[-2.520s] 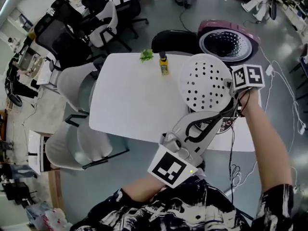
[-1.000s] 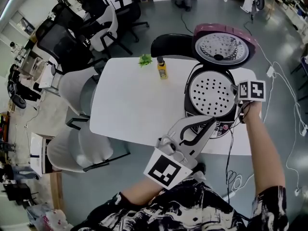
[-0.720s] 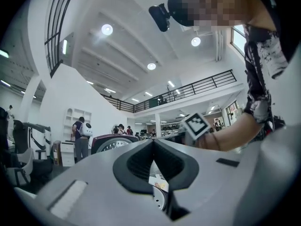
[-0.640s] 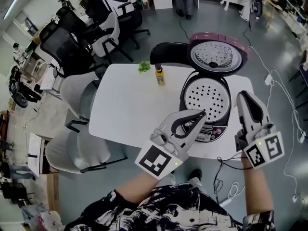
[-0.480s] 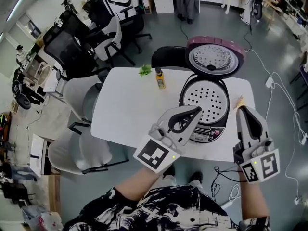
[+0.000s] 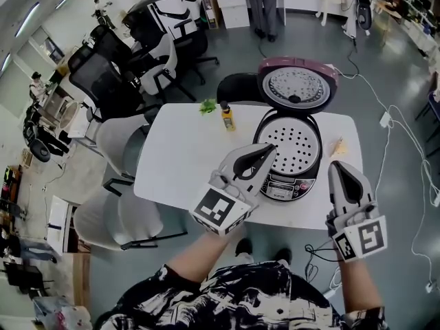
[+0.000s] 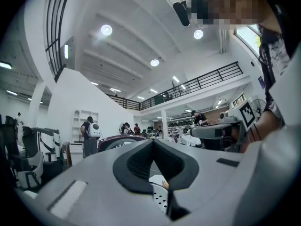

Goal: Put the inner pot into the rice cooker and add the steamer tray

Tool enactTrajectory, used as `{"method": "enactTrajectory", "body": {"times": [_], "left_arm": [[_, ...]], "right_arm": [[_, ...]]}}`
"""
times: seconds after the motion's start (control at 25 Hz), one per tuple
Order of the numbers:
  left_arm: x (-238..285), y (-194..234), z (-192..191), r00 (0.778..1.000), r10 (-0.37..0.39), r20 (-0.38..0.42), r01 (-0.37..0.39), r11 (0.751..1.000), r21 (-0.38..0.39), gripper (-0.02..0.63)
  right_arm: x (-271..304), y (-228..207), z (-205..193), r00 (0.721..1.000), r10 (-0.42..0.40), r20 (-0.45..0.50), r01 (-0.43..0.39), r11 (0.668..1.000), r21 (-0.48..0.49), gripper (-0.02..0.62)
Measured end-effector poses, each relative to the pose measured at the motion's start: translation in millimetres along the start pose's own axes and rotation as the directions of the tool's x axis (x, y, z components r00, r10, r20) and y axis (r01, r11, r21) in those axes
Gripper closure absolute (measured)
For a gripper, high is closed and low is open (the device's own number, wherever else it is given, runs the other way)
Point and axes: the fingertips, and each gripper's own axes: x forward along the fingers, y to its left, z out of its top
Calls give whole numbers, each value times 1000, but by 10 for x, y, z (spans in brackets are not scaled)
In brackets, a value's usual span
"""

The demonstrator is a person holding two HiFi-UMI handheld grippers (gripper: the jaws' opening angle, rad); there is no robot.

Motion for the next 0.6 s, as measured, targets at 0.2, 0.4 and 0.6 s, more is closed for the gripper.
{"method": "enactTrajectory", "body": {"times": [0.2,0.4,0.6], "left_arm": [[-2,-12,-81,1000,13,-20,-13,1000,-11,601],[-20,-7,-149,999,32,-36,-32,999,6,601],[-75,-6,-175,998,33,-46,-33,999,-6,601]], "right_arm": [[27,41,7,1000,20,16,-20,1000,-17,595],[105,28,-91,1000,27,-1,-27,1000,-1,597],[180,31,-118,1000,28,-11,-28,1000,14,597]]}}
